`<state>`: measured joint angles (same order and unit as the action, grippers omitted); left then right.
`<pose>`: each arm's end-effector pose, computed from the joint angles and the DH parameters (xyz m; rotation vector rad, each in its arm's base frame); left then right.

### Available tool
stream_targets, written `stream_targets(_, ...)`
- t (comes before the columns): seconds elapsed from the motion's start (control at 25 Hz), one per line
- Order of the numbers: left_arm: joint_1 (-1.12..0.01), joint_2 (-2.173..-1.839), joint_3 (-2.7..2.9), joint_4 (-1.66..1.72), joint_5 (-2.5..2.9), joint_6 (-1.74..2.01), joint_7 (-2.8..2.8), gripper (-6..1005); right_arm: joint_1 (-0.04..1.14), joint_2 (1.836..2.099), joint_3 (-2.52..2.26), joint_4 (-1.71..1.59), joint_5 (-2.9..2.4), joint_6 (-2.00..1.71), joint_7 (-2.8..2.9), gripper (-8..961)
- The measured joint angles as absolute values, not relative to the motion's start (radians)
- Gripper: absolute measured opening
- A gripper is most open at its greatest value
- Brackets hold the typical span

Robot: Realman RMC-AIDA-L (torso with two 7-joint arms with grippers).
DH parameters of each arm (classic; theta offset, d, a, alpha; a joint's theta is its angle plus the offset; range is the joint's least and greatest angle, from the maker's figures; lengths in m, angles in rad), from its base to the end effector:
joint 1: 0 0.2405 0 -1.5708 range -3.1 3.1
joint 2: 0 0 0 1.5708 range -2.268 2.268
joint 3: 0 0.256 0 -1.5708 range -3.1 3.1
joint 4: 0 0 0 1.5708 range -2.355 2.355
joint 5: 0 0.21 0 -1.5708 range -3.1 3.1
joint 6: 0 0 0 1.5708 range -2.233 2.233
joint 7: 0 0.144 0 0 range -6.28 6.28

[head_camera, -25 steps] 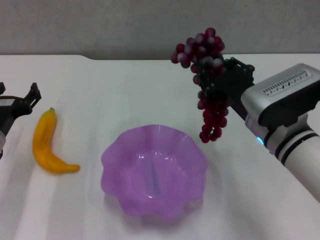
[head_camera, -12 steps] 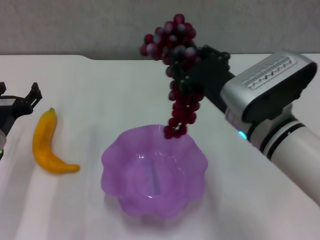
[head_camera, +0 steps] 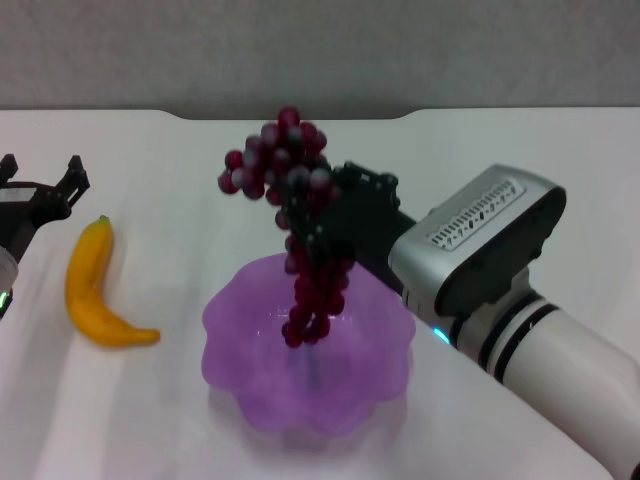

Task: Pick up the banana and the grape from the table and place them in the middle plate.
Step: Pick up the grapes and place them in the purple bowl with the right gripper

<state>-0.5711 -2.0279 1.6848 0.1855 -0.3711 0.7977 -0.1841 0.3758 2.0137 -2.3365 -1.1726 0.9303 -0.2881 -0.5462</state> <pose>-0.3339 0.3987 0.0185 -1.5602 -0.6647 -0.5300 0.1321 0.3325 -0.1029 -2.1830 0.3364 0.6313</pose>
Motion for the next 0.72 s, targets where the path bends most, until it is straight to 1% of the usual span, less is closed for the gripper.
stream_targets(0.32,-0.575,-2.029,1.691,0.186,-0.371,0.797,-0.183,876,0.395,2.012,-2.346,-1.110,0.931,-0.173,-0.485,414)
stream_targets(0.72,-0.584,-2.031,1.690,0.182,-0.371,0.796,-0.186,876,0.464,2.010,-2.344,-0.976,0.932,-0.082,-0.336,415)
